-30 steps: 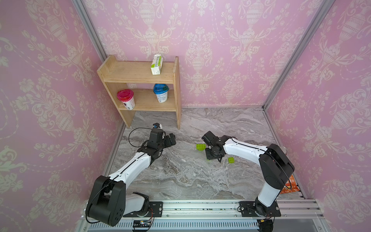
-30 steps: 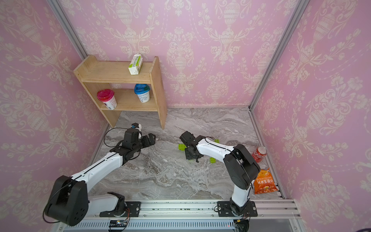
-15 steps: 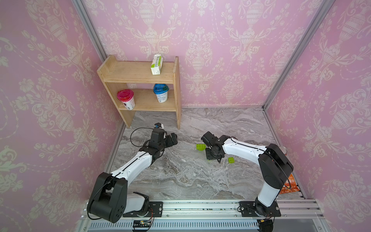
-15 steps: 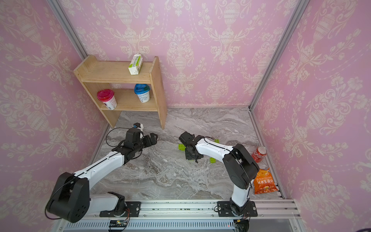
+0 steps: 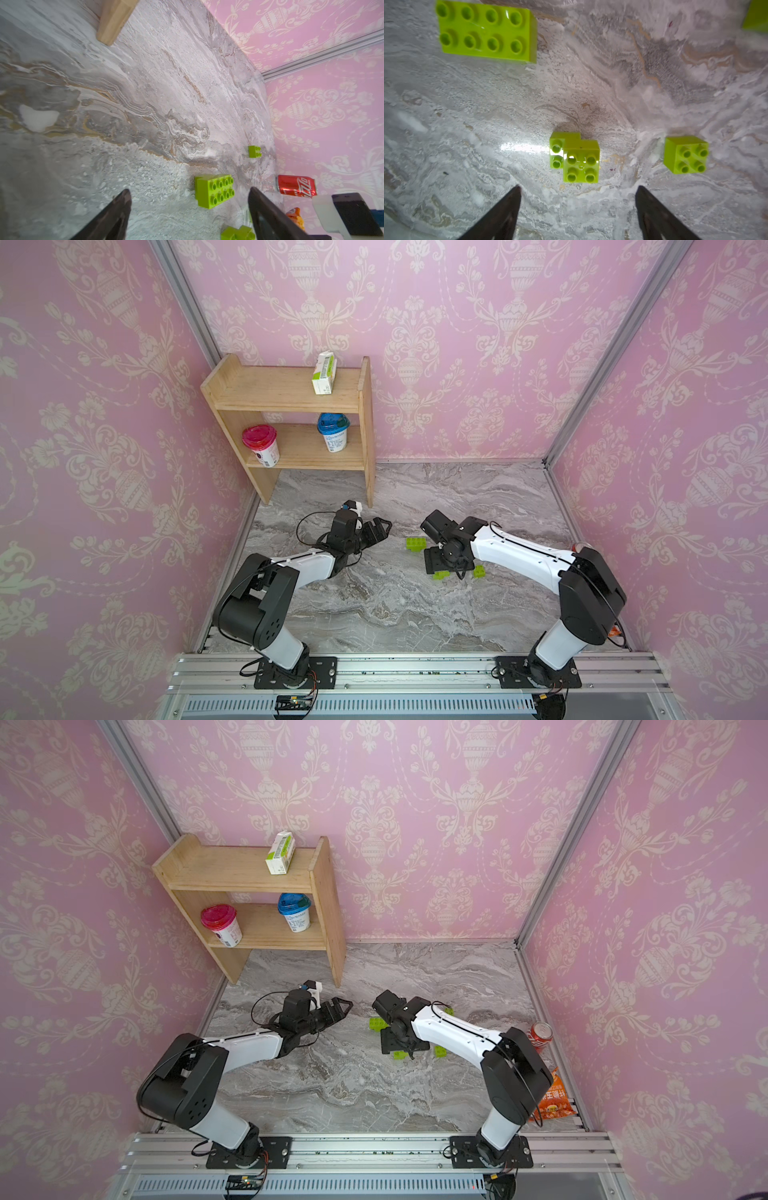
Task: Assemble the letter v with lego
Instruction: Adjust the lego brick at the center of the board.
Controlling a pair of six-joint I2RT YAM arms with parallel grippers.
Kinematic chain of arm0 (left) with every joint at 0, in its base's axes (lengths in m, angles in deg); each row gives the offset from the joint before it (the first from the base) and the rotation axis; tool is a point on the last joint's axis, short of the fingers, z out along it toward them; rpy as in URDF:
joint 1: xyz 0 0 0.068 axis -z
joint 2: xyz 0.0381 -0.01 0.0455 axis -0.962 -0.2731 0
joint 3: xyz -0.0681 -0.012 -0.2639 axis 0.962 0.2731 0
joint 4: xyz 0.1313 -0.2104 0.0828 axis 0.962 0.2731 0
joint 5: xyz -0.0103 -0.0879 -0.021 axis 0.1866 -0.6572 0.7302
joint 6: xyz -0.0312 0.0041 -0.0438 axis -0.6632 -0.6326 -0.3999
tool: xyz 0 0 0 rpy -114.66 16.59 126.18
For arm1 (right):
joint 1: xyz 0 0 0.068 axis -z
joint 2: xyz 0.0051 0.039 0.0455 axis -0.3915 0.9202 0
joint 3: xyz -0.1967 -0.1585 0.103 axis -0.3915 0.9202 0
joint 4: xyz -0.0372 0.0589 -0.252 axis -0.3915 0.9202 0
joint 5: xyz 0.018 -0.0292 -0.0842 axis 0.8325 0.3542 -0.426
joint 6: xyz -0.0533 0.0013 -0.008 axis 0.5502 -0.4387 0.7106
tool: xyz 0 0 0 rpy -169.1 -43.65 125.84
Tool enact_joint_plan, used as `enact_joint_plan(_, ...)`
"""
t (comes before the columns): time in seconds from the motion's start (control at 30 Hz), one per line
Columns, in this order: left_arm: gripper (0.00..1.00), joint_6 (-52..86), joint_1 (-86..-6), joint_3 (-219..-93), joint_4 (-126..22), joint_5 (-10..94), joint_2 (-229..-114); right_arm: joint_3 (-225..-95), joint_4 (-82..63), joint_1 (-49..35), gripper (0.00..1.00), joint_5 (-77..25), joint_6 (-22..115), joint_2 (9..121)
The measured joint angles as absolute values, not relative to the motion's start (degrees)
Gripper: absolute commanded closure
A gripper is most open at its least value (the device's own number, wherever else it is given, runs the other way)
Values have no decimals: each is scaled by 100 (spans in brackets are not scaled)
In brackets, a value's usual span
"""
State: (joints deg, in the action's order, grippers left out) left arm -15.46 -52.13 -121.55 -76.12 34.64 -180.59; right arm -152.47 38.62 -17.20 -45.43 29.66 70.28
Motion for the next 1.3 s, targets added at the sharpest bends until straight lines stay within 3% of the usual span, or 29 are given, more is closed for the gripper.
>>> enact_joint_plan(0.03, 18, -1660, -5191, -12117, -7800, 3388, -18145, -15206, 3803, -1615, 17, -4475, 3167, 6838)
enact_joint_plan(0.2, 24, -2176, -5121, -11940, -8537, 3189, -18514, -14600, 3226, -713, 61, -3837, 4257, 6027)
enact_joint_plan(0.27, 33, -2326, -5071, -11905, -8771, 3169, -18654, -14458, 3024, -435, 74, -3655, 4577, 6003)
enact_joint_plan(0.53, 38, -2746, -4782, -11901, -9453, 3089, -19067, -14782, 2751, -372, 77, -3281, 5210, 7020)
enact_joint_plan(0.87, 36, -3155, -4669, -11901, -10010, 2999, -19578, -15084, 2574, -455, 77, -3041, 5245, 7896)
enact_joint_plan(1.17, 40, -3255, -4481, -11901, -10130, 2981, -19703, -14662, 2515, -566, 76, -2999, 5193, 7868)
enact_joint_plan(1.3, 40, -3290, -4481, -11901, -10167, 2981, -19775, -14367, 2629, -599, 69, -2903, 5020, 7579)
